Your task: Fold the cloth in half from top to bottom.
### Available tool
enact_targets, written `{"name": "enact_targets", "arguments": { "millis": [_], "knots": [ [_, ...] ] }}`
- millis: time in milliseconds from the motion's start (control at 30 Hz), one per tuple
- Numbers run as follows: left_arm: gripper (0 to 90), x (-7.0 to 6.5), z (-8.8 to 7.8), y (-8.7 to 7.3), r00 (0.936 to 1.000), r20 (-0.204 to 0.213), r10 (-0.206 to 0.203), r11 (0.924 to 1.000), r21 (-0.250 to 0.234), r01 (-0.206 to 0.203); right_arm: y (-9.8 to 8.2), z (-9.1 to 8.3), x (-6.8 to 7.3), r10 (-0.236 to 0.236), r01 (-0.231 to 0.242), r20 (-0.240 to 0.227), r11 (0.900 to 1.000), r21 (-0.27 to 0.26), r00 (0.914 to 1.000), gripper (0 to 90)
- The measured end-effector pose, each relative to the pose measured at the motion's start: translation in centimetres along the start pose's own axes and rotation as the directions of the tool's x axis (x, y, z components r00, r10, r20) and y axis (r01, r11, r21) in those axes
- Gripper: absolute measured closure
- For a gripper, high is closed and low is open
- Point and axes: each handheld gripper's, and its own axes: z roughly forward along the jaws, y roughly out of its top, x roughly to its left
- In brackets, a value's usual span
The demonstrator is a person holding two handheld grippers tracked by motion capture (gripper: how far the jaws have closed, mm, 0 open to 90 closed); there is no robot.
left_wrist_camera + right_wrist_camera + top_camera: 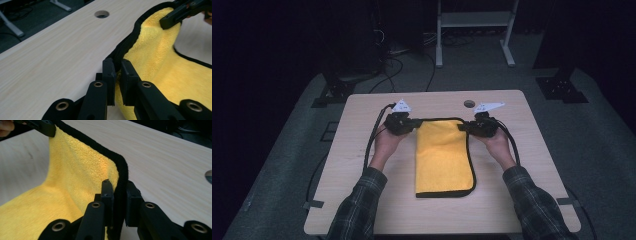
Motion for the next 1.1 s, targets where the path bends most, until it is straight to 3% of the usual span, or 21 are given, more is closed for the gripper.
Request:
{"name": "enact_targets", "arguments": {
  "millis": [167, 233, 633, 733, 1100],
  "knots": [
    [83.1, -1.0, -1.1, -0.7, 0.9994, 0.033, 0.003, 0.9998, -0.019, -0.003, -1.0, -0.9, 0.8, 0.002, -0.004, -0.047, 1.0, -0.027, 0.9989, 79.5],
    [83.1, -1.8, -1.7, -1.3, 0.9986, 0.052, -0.011, 0.9997, -0.023, 0.012, -1.5, -1.4, 1.6, -0.017, 0.016, -0.058, 0.999, -0.032, 0.9981, 79.5],
    [83.1, -4.1, -3.3, -3.7, 0.9912, 0.126, -0.041, 0.9981, -0.041, 0.047, -3.6, -2.6, 3.7, -0.031, 0.03, -0.121, 0.999, -0.011, 0.9922, 79.4],
    [83.1, -5.1, -3.9, -4.4, 0.9863, 0.156, -0.052, 0.9981, -0.025, 0.056, -4.0, -3.1, 4.2, -0.032, 0.031, -0.129, 0.999, -0.008, 0.9911, 79.4],
    [83.0, -7.6, -5.4, -6.1, 0.9796, 0.191, -0.063, 0.998, 0.019, 0.06, -5.7, -4.8, 7.2, -0.078, 0.08, -0.151, 0.997, 0.01, 0.9855, 79.3]
  ]
}}
